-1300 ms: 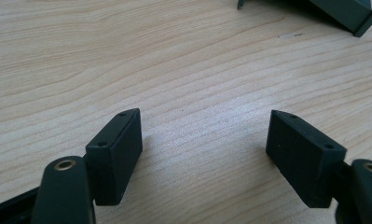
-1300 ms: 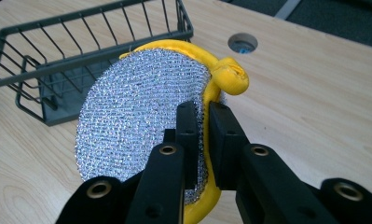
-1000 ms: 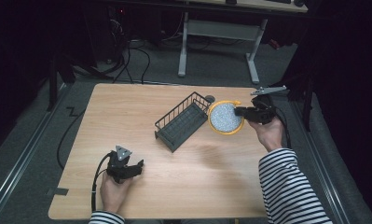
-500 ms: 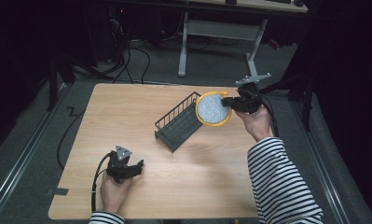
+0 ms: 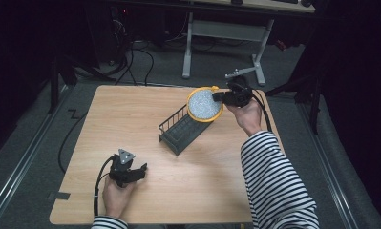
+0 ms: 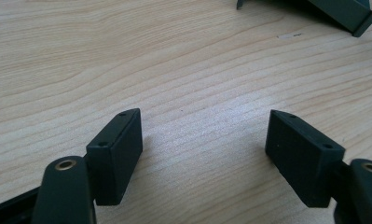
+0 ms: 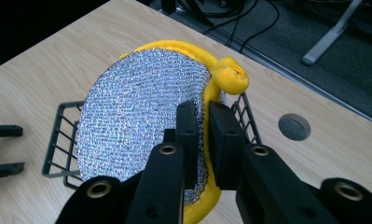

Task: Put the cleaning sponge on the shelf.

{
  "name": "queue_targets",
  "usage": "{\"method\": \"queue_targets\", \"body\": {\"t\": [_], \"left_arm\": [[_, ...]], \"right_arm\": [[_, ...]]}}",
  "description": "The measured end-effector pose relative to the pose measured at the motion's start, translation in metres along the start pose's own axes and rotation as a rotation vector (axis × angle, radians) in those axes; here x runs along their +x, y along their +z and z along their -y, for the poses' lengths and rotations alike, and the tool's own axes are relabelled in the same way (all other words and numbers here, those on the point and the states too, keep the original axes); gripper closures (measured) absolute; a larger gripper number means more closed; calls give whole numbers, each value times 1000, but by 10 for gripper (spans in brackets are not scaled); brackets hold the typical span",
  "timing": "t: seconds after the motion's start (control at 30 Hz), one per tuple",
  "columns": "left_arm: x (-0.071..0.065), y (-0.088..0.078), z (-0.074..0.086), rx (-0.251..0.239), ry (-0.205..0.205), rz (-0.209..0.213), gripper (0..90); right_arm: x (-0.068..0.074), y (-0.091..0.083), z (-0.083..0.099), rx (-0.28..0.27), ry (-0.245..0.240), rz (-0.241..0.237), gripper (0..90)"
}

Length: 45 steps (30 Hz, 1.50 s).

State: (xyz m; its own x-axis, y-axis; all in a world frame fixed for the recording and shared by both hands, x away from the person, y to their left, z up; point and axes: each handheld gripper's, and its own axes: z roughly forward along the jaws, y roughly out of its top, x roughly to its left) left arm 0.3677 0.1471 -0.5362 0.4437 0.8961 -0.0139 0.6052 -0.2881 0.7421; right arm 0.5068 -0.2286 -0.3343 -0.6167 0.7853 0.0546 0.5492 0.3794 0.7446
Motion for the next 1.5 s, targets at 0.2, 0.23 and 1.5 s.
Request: {"method": "queue_targets", "body": {"t": [0.2,0.23,1.5], "left_arm": [[0,0,0,0,0,0,278],[0,0,0,0,-1,0,278],[-1,0,0,-1,1,-4,287]], "right_arm": [[5,12,-7,-3,3,-12,833],[6,17,-9,2,3,-12,833],[12,88,-4,106,-1,60,825]]}}
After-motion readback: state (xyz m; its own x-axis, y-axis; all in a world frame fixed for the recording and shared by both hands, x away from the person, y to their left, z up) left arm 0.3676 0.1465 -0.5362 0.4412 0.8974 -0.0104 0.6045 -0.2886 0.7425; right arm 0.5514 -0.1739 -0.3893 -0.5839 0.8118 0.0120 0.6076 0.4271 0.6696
